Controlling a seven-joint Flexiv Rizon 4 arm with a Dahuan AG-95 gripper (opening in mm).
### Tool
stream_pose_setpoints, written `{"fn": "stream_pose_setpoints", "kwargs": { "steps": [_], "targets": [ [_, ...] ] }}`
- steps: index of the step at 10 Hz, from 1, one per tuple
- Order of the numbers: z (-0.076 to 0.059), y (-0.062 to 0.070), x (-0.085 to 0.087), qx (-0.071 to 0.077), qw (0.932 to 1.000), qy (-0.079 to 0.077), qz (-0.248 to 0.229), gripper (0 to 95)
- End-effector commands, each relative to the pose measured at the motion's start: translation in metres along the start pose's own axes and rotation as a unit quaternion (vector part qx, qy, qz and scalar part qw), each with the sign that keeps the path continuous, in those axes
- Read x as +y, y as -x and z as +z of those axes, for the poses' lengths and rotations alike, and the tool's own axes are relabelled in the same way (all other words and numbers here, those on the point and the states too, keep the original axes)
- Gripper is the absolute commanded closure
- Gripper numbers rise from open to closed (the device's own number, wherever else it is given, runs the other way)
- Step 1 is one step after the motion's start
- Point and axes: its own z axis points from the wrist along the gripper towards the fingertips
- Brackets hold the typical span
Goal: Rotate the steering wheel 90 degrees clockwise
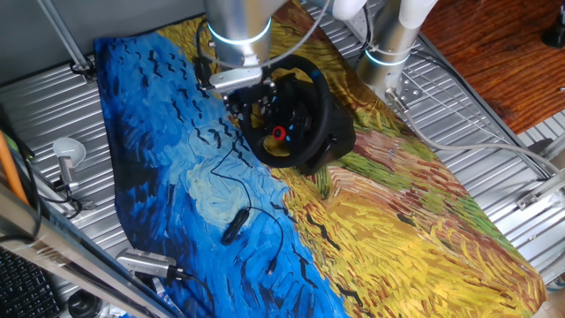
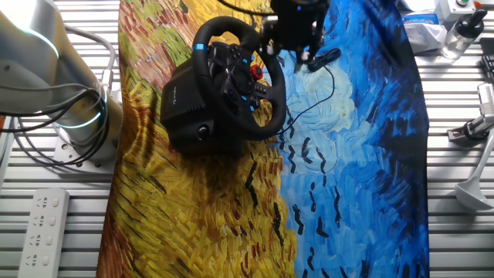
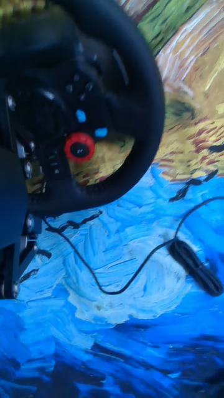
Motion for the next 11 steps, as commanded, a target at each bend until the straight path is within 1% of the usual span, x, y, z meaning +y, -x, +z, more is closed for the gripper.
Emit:
{"fn": "stream_pose_setpoints", "kwargs": {
  "steps": [1,2,3,5,7,8,9,10,11],
  "targets": [
    [0.016,-0.007,-0.007,-0.007,1.0000,0.003,-0.004,57.0],
    [0.023,-0.010,-0.010,-0.008,1.0000,0.001,-0.006,57.0],
    [0.030,-0.013,-0.012,-0.013,0.9999,0.001,-0.005,57.0],
    [0.040,-0.014,-0.015,-0.016,0.9999,-0.002,-0.005,57.0],
    [0.046,-0.015,-0.019,-0.018,0.9998,-0.006,-0.011,57.0],
    [0.047,-0.016,-0.020,-0.018,0.9997,-0.006,-0.012,57.0],
    [0.048,-0.020,-0.022,-0.020,0.9996,-0.005,-0.019,57.0],
    [0.047,-0.021,-0.022,-0.021,0.9995,-0.006,-0.022,57.0],
    [0.051,-0.022,-0.022,-0.018,0.9995,-0.007,-0.025,57.0]
  ]
}}
